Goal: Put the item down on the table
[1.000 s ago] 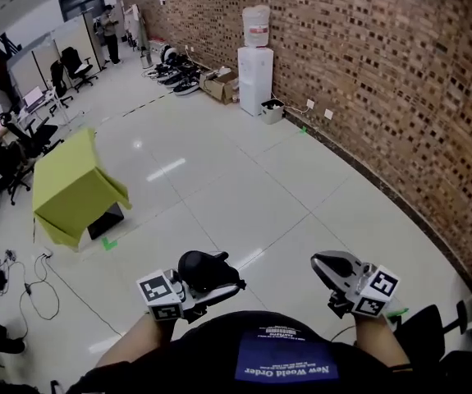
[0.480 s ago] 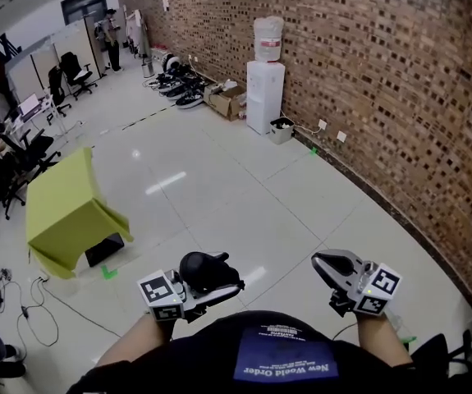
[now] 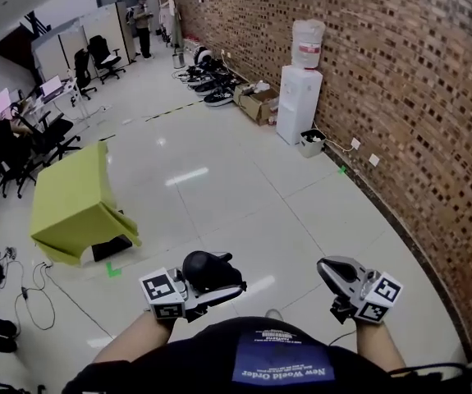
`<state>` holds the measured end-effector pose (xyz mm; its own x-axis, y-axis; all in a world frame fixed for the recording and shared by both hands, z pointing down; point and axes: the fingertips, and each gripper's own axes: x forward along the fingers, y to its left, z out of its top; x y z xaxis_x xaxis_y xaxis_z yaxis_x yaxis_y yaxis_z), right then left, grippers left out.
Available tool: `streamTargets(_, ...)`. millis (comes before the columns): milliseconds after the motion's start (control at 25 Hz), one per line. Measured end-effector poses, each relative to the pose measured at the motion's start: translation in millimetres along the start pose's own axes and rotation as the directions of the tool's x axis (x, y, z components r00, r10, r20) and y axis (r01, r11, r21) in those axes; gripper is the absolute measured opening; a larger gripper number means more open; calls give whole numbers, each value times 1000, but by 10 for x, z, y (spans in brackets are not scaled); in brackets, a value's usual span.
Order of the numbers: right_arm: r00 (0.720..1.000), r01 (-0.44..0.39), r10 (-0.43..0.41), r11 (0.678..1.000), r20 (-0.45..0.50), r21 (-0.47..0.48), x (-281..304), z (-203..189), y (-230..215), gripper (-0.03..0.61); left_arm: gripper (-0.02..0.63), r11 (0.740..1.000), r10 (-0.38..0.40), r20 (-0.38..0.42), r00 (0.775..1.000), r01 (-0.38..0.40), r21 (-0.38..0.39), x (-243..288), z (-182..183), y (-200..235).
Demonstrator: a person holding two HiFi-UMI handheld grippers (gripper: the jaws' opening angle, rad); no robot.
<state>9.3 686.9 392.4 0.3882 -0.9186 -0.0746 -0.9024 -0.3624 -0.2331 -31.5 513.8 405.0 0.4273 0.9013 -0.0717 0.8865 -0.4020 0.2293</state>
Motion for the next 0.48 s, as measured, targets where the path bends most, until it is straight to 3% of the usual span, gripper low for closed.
streamTargets(200,988,-150,148,989,-49,-18,314,243,-959,-12,339,989,147,60,987,-148,1,507,154,680)
streamTargets(480,941,-329,326,944,-90,-11,908,604,-1803,-12,339,940,341,130,931,-339,-36,746,453,1384)
